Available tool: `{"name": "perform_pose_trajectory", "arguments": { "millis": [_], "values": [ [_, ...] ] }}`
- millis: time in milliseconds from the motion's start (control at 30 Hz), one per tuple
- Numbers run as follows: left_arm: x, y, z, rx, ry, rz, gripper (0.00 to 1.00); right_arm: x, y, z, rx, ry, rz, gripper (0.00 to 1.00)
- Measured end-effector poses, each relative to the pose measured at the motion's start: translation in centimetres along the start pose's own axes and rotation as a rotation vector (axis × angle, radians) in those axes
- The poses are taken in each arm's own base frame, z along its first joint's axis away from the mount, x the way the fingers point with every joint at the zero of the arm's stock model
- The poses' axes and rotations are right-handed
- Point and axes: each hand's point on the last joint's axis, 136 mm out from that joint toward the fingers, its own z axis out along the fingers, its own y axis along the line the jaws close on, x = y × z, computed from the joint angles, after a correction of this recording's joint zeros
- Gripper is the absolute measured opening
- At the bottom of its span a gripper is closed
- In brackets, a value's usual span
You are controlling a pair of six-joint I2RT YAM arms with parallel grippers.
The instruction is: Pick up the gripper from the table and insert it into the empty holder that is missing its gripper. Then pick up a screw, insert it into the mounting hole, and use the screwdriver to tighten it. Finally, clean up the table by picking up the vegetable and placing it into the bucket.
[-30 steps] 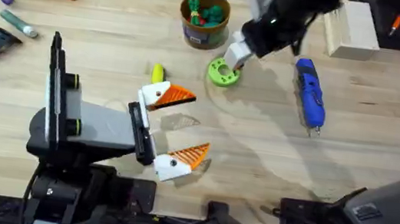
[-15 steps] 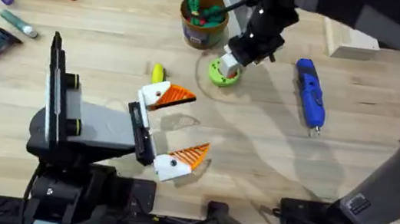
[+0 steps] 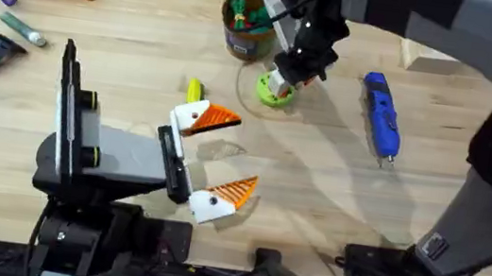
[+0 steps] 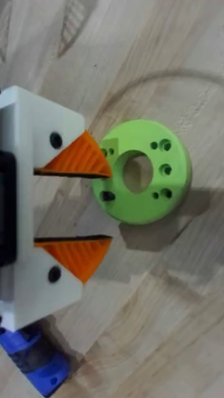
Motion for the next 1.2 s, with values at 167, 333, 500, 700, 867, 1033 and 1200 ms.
{"name": "perform_pose_trajectory", "arguments": {
  "millis": [167,333,500,700,867,1033,1200],
  "values": [
    [0.00,0.00,0.00,0.000,0.000,0.000,0.985,-0.42,0.04,0.12,0.000,-0.015,0.000,0.443],
    [0.00,0.00,0.00,0.000,0.000,0.000,0.985,-0.40,0.39,0.58,-0.012,-0.007,-0.004,0.404],
    [0.00,0.00,0.00,0.000,0.000,0.000,0.985,-0.55,0.78,0.59,-0.029,-0.010,-0.006,0.341],
    [0.00,0.00,0.00,0.000,0.000,0.000,0.985,-0.56,0.99,0.59,-0.038,-0.011,-0.007,0.240],
    [0.00,0.00,0.00,0.000,0.000,0.000,0.985,-0.59,1.00,0.58,-0.039,-0.012,-0.007,0.156],
    [0.00,0.00,0.00,0.000,0.000,0.000,0.985,-0.59,0.98,0.58,-0.038,-0.012,-0.007,0.107],
    [0.00,0.00,0.00,0.000,0.000,0.000,0.986,-0.61,0.98,0.58,-0.038,-0.013,-0.007,0.028]
  ]
}}
